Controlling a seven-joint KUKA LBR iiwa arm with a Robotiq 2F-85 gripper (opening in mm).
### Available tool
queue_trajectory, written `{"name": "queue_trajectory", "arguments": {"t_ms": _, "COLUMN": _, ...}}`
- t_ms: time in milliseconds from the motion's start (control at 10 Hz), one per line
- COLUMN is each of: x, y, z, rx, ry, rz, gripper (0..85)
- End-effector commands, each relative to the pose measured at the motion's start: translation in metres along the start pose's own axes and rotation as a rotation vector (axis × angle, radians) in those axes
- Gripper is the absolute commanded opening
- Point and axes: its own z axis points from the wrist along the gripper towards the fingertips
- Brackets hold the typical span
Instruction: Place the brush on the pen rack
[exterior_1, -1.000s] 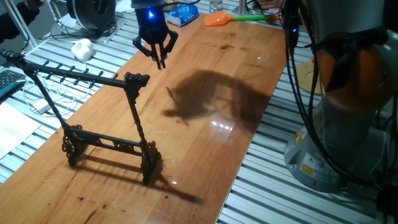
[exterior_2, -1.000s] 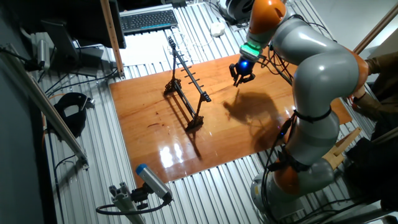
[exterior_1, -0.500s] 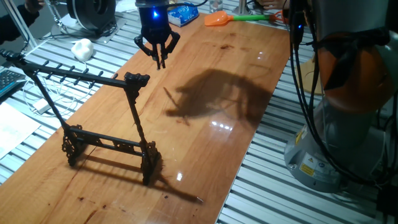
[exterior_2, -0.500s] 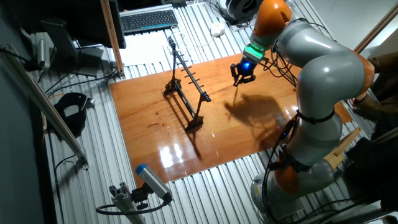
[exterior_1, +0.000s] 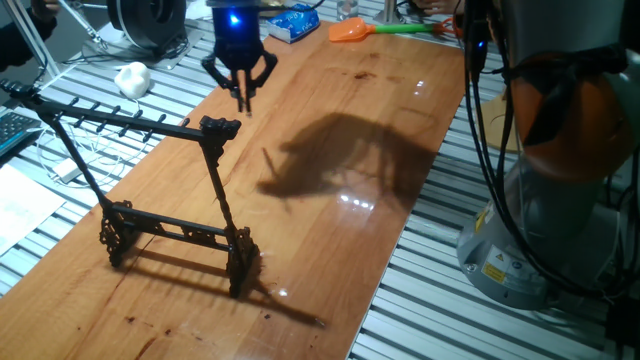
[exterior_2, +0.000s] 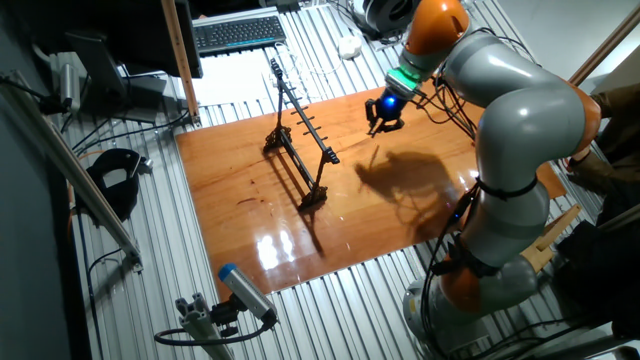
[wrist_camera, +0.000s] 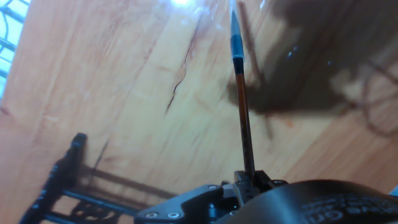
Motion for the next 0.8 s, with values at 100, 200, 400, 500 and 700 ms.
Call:
{"name": "queue_trajectory", "arguments": {"t_ms": 100, "x": 0.020, "y": 0.009, "z": 0.003, "rx": -0.027, "ry": 0.000, "rz": 0.064, "gripper": 0.0}}
{"name": "queue_trajectory", "arguments": {"t_ms": 200, "x": 0.025, "y": 0.011, "z": 0.004, "rx": -0.031, "ry": 0.001, "rz": 0.079, "gripper": 0.0}}
{"name": "queue_trajectory", "arguments": {"t_ms": 400, "x": 0.037, "y": 0.015, "z": 0.002, "rx": -0.043, "ry": 0.008, "rz": 0.116, "gripper": 0.0}}
{"name": "queue_trajectory", "arguments": {"t_ms": 500, "x": 0.041, "y": 0.016, "z": 0.001, "rx": -0.044, "ry": 0.008, "rz": 0.125, "gripper": 0.0}}
{"name": "queue_trajectory", "arguments": {"t_ms": 700, "x": 0.046, "y": 0.015, "z": 0.000, "rx": -0.056, "ry": 0.024, "rz": 0.143, "gripper": 0.0}}
